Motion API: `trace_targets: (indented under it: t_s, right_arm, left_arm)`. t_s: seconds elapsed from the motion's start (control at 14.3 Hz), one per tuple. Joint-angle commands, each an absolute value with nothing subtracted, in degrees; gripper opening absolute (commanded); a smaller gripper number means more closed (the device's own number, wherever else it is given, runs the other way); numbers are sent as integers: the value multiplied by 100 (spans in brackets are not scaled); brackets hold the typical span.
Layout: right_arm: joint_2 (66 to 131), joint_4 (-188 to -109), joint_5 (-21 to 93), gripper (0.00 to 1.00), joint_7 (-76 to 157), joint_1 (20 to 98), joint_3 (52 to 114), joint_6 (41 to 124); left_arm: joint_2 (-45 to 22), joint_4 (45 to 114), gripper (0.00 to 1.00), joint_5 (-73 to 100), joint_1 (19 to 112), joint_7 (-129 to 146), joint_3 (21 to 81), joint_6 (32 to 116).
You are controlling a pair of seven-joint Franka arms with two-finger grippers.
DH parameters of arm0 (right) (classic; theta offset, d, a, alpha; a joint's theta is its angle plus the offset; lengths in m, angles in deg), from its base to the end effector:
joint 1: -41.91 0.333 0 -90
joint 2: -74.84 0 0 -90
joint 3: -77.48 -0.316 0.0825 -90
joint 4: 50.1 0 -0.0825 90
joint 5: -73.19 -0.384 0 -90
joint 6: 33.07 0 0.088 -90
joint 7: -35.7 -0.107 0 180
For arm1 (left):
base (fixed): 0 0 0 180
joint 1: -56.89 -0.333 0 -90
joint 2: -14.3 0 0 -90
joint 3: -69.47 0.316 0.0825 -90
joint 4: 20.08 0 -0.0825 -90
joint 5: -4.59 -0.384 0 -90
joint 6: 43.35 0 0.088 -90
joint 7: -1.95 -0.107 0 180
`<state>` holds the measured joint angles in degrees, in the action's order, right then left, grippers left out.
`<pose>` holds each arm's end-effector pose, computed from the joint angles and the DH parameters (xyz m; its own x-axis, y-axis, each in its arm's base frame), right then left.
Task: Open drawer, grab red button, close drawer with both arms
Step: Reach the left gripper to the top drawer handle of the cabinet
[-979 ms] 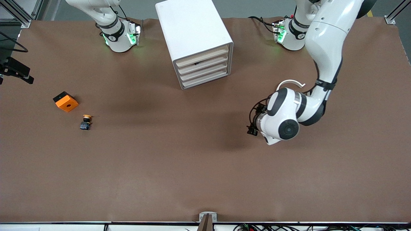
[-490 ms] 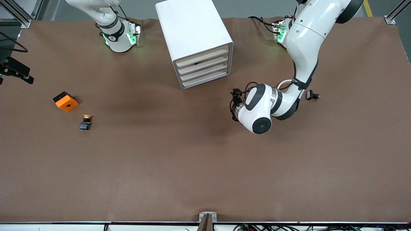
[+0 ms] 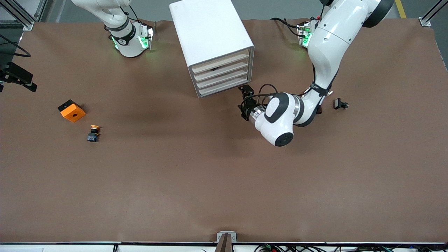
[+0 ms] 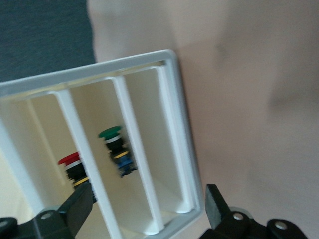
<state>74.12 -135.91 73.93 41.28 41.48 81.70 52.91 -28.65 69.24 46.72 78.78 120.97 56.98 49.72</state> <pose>0.5418 -0.0458 0.6594 0.9998 0.0153 0.0143 0.0151 -0.9998 0.0134 0.4988 -0.4030 0.2110 -0.3422 0.9127 -0.2232 0.5332 -0.0069 -0.8459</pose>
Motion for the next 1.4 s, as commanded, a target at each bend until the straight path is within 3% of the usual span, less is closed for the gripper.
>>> trace_targets:
  t_s: [0.0,0.28,0.7,1.33]
  right_arm:
    - [7466,-13457,7354,100,4186,4147,8161,5210]
    - [7466,-13457,7363,100,4186,4155,8161,5218]
    - [7466,-13457,7372,100,4186,4164,8161,5227]
    - [7466,-13413,7433,100,4133,4182,8170,5236]
  left_arm:
    - [-2999,6878,100,5012,8018,12611,5716,4805]
    - [-3052,6852,100,5309,8256,13184,5716,4560]
    - [-3219,6860,68,5803,8431,13290,5716,4384]
    - [-3421,6851,45,6041,8660,13290,5707,4287]
